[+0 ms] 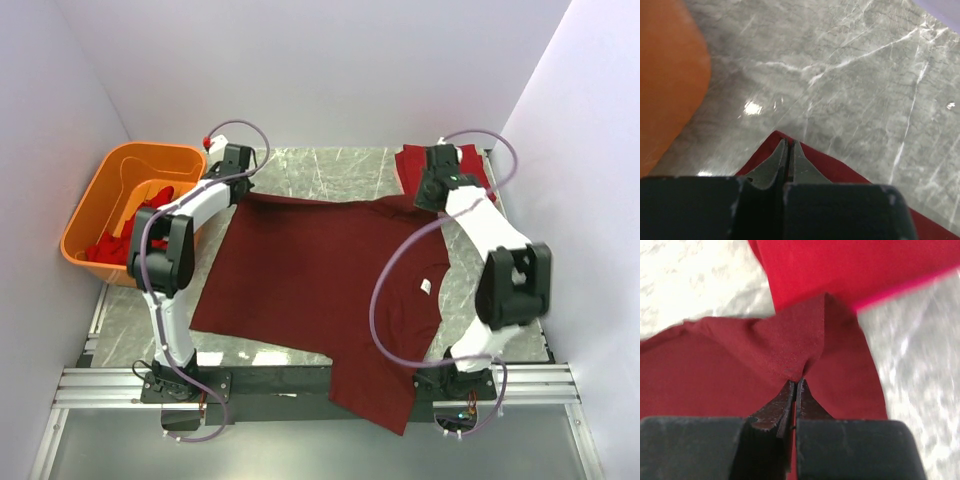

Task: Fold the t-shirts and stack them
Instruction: Fold the tshirt

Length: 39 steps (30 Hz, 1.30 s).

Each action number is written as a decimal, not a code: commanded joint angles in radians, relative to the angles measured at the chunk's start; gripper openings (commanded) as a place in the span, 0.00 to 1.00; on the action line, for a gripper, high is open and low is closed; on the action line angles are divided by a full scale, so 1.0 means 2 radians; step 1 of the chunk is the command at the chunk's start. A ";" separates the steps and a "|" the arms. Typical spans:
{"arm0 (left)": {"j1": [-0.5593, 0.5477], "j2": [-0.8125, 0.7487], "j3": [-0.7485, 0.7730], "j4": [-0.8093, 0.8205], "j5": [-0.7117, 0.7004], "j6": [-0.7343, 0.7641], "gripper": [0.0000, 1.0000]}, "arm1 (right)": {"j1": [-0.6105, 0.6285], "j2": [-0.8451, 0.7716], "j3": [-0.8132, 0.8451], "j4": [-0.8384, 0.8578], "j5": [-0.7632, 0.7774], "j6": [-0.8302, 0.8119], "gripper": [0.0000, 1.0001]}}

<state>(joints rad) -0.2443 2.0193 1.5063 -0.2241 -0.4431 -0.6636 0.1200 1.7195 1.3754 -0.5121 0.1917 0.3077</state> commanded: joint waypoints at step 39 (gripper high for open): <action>0.003 -0.207 -0.169 -0.064 -0.019 -0.030 0.00 | 0.152 -0.434 -0.309 -0.107 -0.001 0.294 0.00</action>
<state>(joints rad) -0.2443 1.6581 1.1938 -0.3443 -0.4713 -0.7017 0.4061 0.9070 0.8085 -0.7265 0.1539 0.7738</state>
